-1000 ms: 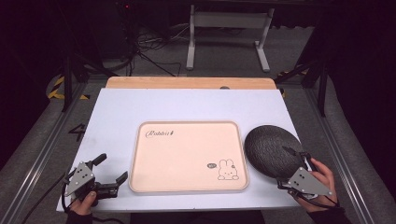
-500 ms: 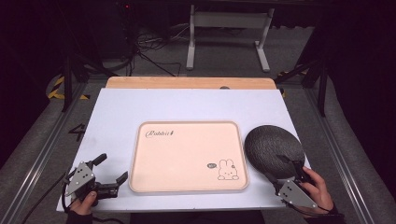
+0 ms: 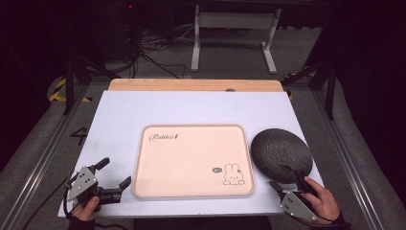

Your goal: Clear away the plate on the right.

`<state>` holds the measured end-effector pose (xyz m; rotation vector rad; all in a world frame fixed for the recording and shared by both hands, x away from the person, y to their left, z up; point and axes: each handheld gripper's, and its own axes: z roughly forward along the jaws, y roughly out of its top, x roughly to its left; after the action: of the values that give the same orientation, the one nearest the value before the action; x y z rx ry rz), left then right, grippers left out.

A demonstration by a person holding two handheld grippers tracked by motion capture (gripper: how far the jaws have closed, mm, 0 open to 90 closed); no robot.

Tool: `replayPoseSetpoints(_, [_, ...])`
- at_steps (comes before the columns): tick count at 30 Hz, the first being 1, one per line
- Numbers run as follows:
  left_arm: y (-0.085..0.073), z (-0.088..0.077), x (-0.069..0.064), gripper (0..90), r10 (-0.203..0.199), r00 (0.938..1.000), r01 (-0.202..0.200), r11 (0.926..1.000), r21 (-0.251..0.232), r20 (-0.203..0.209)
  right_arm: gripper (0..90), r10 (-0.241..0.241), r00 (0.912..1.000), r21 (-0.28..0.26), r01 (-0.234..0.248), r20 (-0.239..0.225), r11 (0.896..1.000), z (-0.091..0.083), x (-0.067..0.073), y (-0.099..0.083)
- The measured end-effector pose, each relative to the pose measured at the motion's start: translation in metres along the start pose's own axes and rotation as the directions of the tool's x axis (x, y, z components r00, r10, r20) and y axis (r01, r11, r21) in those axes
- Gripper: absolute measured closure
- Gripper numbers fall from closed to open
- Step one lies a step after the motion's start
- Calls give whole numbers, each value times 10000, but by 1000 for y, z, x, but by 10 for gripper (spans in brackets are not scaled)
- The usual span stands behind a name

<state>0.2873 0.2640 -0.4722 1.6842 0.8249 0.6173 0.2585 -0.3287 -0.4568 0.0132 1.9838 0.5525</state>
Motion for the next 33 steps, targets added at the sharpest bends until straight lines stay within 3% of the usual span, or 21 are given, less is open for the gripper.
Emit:
replayPoseSetpoints(7, [0, 0, 0, 1, 10, 10000, -10, 10000, 23, 16, 360, -872, 9962, 319, 874, -70, 9957, 2, 8, 0])
replayPoseSetpoints(17, [0, 0, 0, 1, 28, 10000, -28, 10000, 25, 27, 386, -1340, 9909, 956, 1324, 106, 9866, 8, 12, -2])
replayPoseSetpoints(24, [0, 0, 0, 1, 18, 10000, -18, 10000, 24, 36, 473, -1930, 9812, 1392, 1901, 73, 9718, 13, 15, -2])
replayPoseSetpoints(33, [0, 0, 0, 1, -2, 10000, 2, 10000, 21, 24, 596, -2351, 9719, 1872, 2337, -149, 9541, 20, 16, -3])
